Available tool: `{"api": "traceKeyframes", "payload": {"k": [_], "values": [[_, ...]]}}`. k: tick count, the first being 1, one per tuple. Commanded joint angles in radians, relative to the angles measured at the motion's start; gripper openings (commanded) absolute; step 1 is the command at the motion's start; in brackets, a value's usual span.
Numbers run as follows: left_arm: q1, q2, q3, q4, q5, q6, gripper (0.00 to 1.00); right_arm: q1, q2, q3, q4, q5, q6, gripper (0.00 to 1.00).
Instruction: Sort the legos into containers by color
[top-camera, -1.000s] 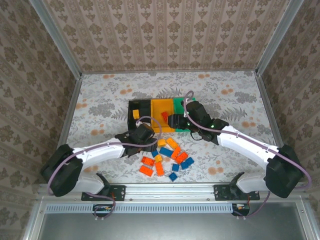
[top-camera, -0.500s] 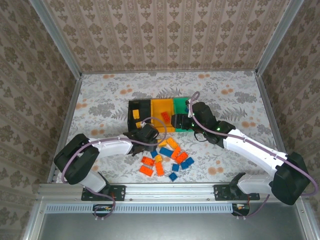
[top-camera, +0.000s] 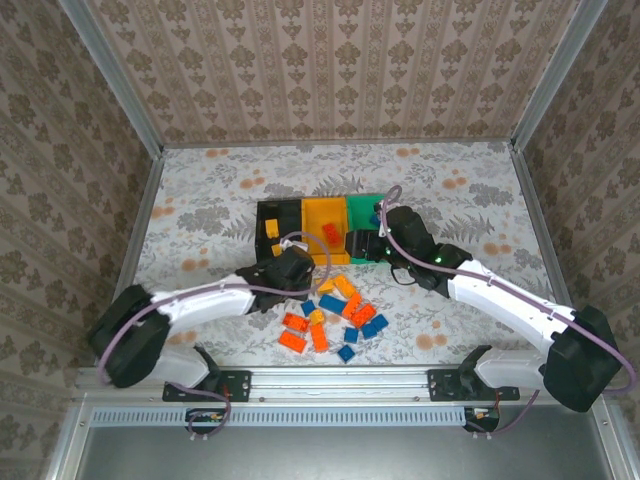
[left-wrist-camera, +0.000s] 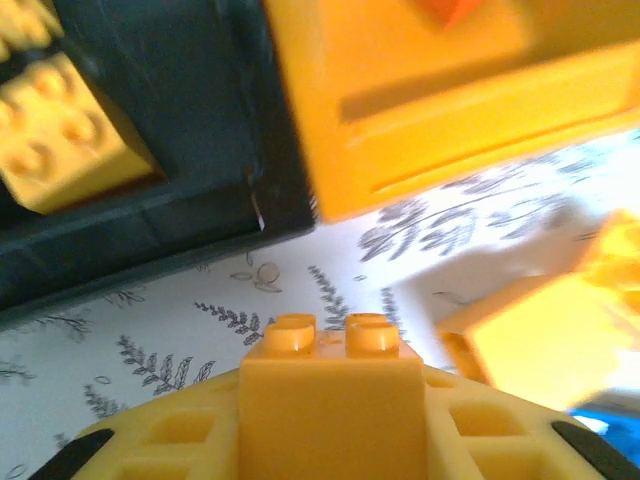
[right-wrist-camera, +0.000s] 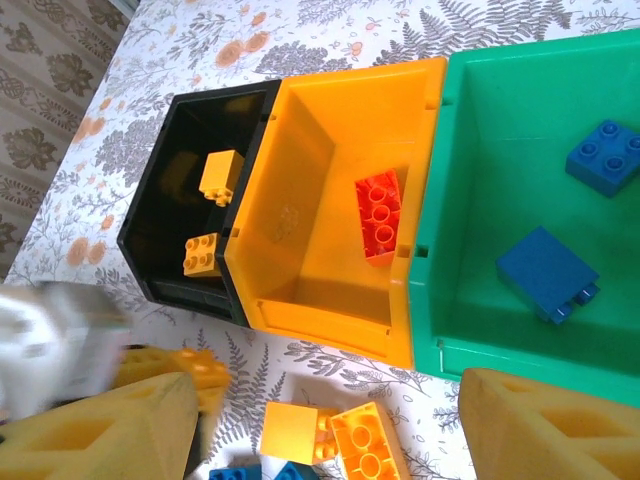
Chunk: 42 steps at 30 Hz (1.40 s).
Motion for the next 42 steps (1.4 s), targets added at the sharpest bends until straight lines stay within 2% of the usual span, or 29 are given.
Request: {"api": "traceKeyframes", "payload": {"k": [1, 4, 7, 14, 17, 21, 28, 29, 33, 37, 42], "values": [[0.019, -0.11, 0.069, -0.143, -0.045, -0.016, 0.35, -0.008, -0.036, -0.025, -0.004, 0.012, -0.002, 0.71], [0.113, -0.109, 0.14, -0.18, 0.0, 0.01, 0.35, -0.008, -0.042, -0.051, -0.004, 0.013, 0.003, 0.71], [0.206, -0.029, 0.196, -0.168, 0.06, 0.024, 0.33, -0.008, -0.046, -0.079, -0.009, 0.013, 0.004, 0.71], [0.312, 0.186, 0.31, -0.078, 0.108, 0.033, 0.36, -0.01, -0.082, -0.125, -0.043, 0.005, 0.004, 0.71], [0.333, 0.266, 0.368, -0.071, 0.119, 0.031, 0.42, -0.009, -0.099, -0.145, -0.052, -0.007, -0.002, 0.71], [0.349, 0.308, 0.414, -0.073, 0.145, 0.014, 0.61, -0.009, -0.103, -0.165, -0.069, -0.039, -0.016, 0.72], [0.324, 0.167, 0.418, -0.063, 0.184, 0.007, 0.91, 0.002, -0.033, -0.179, -0.031, -0.129, -0.043, 0.72], [0.31, 0.132, 0.412, -0.064, 0.187, 0.01, 0.99, 0.013, -0.006, -0.169, -0.024, -0.136, -0.052, 0.72], [0.247, 0.005, 0.36, -0.074, 0.188, 0.017, 1.0, 0.069, 0.126, -0.091, -0.037, -0.126, -0.104, 0.72], [0.2, -0.117, 0.257, -0.104, 0.166, -0.014, 1.0, 0.117, 0.252, -0.003, -0.065, -0.055, -0.161, 0.72], [0.194, -0.287, 0.11, -0.143, 0.141, -0.076, 1.0, 0.156, 0.37, 0.085, -0.129, 0.027, -0.209, 0.71]]}}
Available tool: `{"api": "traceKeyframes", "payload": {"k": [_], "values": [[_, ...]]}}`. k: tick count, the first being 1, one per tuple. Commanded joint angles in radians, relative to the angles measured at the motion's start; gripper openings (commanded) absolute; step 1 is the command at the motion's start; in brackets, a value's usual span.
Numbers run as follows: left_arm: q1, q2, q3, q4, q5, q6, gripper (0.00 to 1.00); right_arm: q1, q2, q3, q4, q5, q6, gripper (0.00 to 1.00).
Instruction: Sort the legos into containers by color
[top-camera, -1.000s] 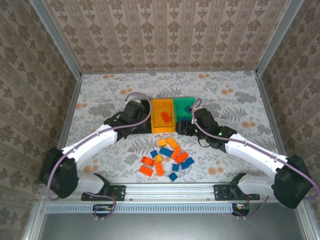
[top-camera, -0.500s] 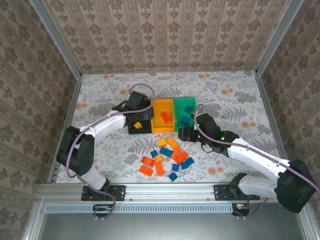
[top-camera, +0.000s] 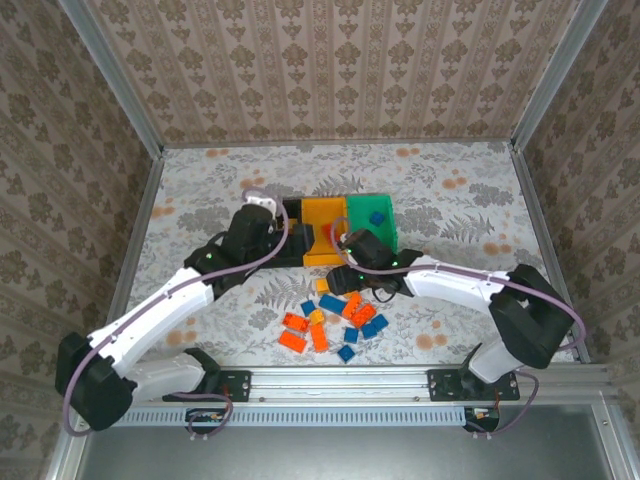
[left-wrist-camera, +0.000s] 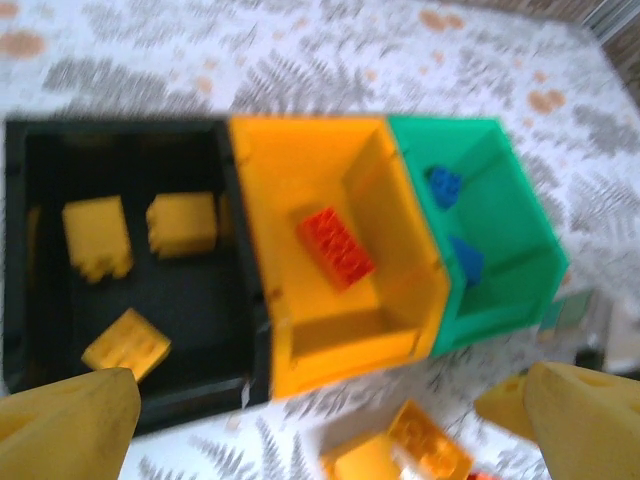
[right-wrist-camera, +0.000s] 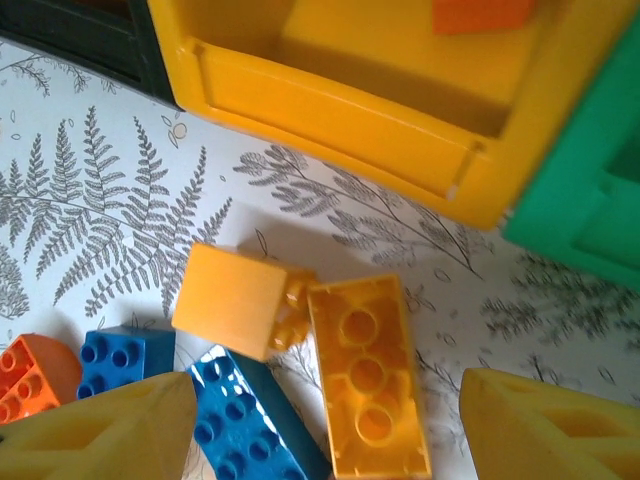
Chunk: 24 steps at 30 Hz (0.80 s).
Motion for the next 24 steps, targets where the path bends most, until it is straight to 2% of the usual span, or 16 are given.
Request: {"api": "traceKeyframes", "payload": {"k": [1, 7, 15, 19, 24], "values": [[0.0, -0.101, -0.082, -0.073, -0.033, -0.06, 1.0, 0.015, 0.064, 0.057, -0.078, 0.072, -0.055, 0.7], [0.007, -0.246, -0.176, -0.138, -0.073, -0.1, 1.0, 0.024, 0.125, 0.067, -0.092, 0.082, -0.052, 0.61], [0.034, -0.28, -0.218, -0.166, -0.079, -0.117, 1.0, 0.033, 0.182, 0.074, -0.111, 0.113, -0.053, 0.54], [0.039, -0.28, -0.224, -0.162, -0.079, -0.121, 1.0, 0.033, 0.203, 0.076, -0.14, 0.159, -0.041, 0.41], [0.042, -0.28, -0.228, -0.16, -0.08, -0.122, 1.0, 0.021, 0.168, 0.037, -0.147, 0.211, -0.024, 0.29]]}}
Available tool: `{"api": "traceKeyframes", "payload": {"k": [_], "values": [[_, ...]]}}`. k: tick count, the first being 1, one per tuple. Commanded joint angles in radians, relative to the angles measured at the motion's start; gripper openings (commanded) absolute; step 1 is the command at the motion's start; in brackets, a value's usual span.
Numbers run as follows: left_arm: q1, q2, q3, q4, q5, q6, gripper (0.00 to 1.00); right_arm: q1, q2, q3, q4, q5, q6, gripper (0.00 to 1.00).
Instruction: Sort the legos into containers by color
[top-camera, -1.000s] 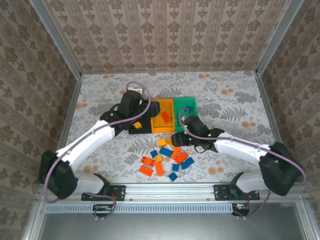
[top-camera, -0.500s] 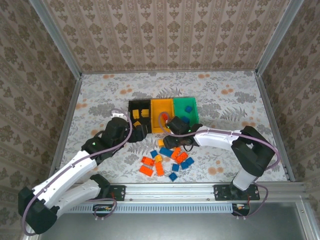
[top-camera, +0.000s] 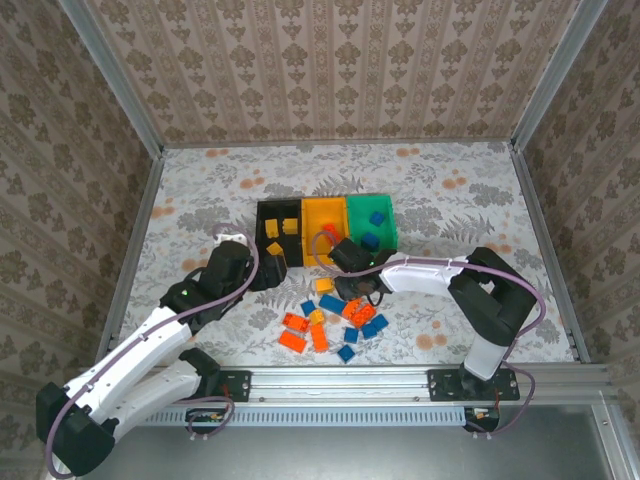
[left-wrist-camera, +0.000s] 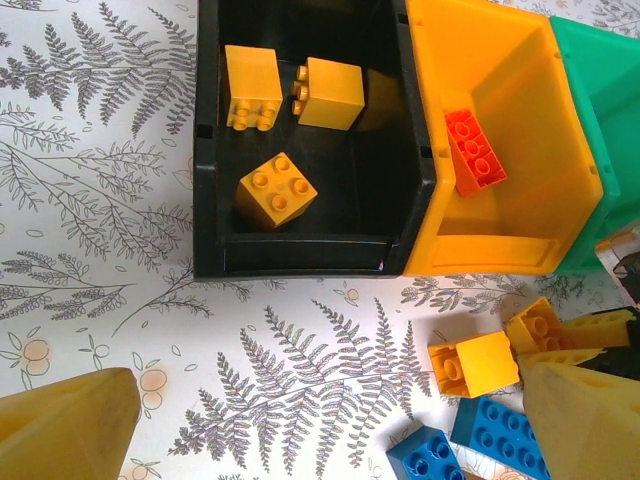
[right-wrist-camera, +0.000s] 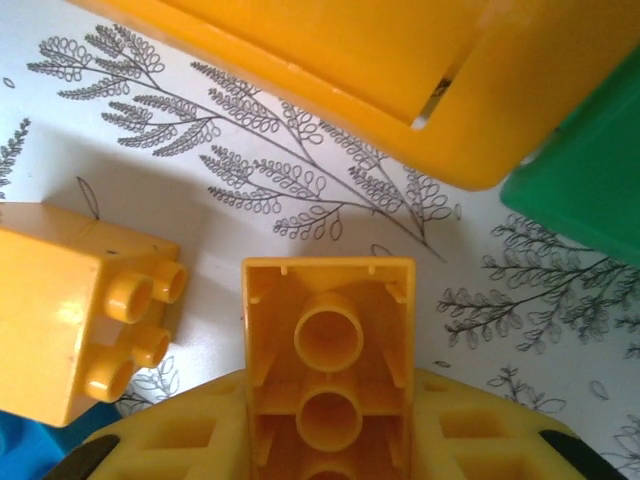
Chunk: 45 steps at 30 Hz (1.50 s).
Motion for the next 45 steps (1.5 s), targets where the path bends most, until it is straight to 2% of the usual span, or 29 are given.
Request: {"api": "traceKeyframes", "payload": {"k": [1, 8, 11, 14, 16, 22, 28, 32, 34, 37, 38, 41, 45], "values": [[0.007, -0.013, -0.014, -0.007, -0.018, -0.016, 1.0, -0.011, -0.034, -0.034, -0.053, 0.074, 0.016, 0.28], [0.012, -0.026, -0.05, 0.005, -0.015, -0.015, 1.0, -0.052, -0.269, -0.107, -0.093, 0.106, 0.003, 0.24], [0.015, -0.053, -0.075, 0.002, -0.015, -0.017, 1.0, -0.05, -0.371, -0.089, -0.129, 0.08, -0.018, 0.23], [0.016, -0.079, -0.1, -0.012, -0.014, -0.027, 1.0, -0.041, -0.394, -0.023, -0.124, 0.026, -0.029, 0.23], [0.018, -0.095, -0.119, -0.021, -0.011, -0.037, 1.0, -0.025, -0.351, 0.048, -0.109, -0.006, -0.04, 0.23], [0.017, -0.147, -0.152, -0.055, 0.001, -0.063, 1.0, 0.012, -0.027, 0.383, -0.067, -0.108, -0.056, 0.23], [0.015, -0.178, -0.172, -0.079, 0.035, -0.062, 1.0, 0.008, 0.285, 0.737, -0.132, -0.139, -0.063, 0.24], [0.014, -0.178, -0.171, -0.085, 0.048, -0.051, 1.0, -0.005, 0.425, 0.902, -0.178, -0.14, -0.052, 0.28], [0.013, -0.175, -0.175, -0.083, 0.056, -0.046, 1.0, -0.015, 0.478, 0.971, -0.202, -0.147, -0.041, 0.34], [0.013, -0.159, -0.178, -0.068, 0.074, -0.036, 1.0, -0.021, 0.502, 1.015, -0.204, -0.156, -0.032, 0.55], [0.013, -0.153, -0.178, -0.059, 0.083, -0.029, 1.0, -0.023, 0.497, 1.015, -0.197, -0.159, -0.029, 0.59], [0.008, -0.116, -0.167, -0.034, 0.101, -0.016, 1.0, -0.025, 0.442, 0.98, -0.173, -0.156, -0.023, 0.65], [-0.026, -0.037, -0.137, 0.016, 0.113, 0.002, 1.0, -0.038, 0.28, 0.786, -0.077, -0.143, 0.009, 0.68]]}}
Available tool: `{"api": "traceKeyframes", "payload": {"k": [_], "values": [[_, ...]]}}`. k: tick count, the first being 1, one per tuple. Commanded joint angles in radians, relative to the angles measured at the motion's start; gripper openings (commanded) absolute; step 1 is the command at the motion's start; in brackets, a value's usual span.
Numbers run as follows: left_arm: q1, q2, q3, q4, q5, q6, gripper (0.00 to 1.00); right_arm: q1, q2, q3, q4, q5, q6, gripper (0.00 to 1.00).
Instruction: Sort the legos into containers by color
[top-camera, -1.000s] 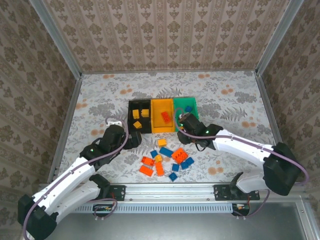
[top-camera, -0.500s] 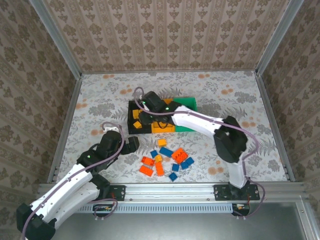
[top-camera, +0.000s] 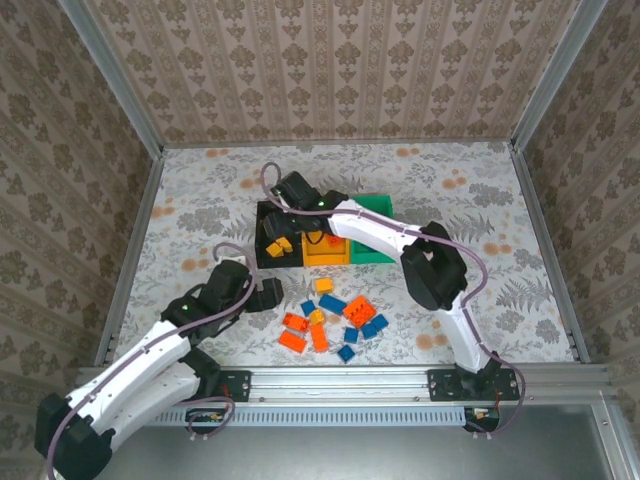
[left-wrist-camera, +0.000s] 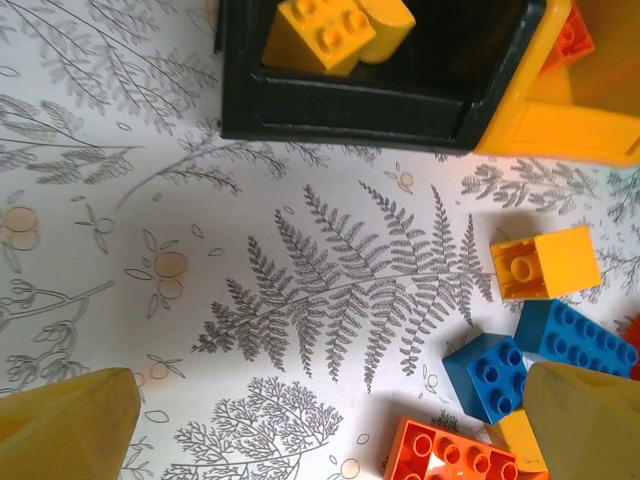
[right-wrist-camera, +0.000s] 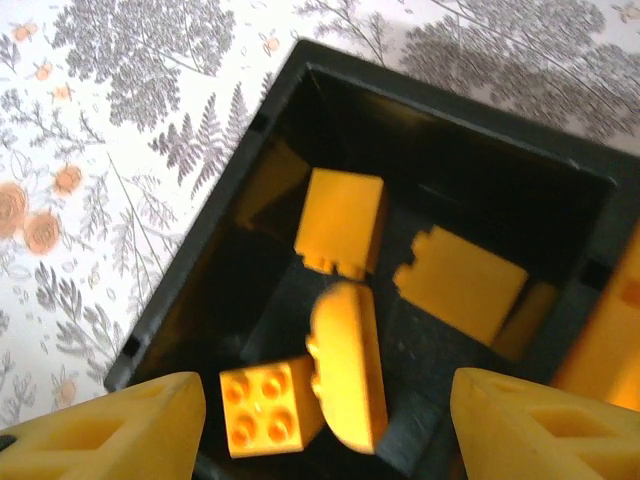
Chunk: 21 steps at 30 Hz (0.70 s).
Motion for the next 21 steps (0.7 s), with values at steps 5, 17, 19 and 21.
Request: {"api": "traceKeyframes", "payload": {"k": [5, 17, 19, 21], "values": [[-0.104, 0.209, 0.082, 0.15, 0.009, 0.049, 1.0, -0.028, -0.388, -0.392, 0.148, 0.036, 0.065, 0.69], [-0.261, 0.724, 0.335, 0.28, -0.035, 0.139, 0.91, -0.109, -0.876, -0.881, 0.159, 0.11, 0.111, 0.72], [-0.267, 0.779, 0.36, 0.286, -0.038, 0.141, 0.9, -0.114, -0.939, -0.923, 0.145, 0.124, 0.113, 0.72], [-0.27, 0.828, 0.386, 0.294, -0.036, 0.15, 0.88, -0.122, -1.002, -0.964, 0.133, 0.135, 0.114, 0.73]]}}
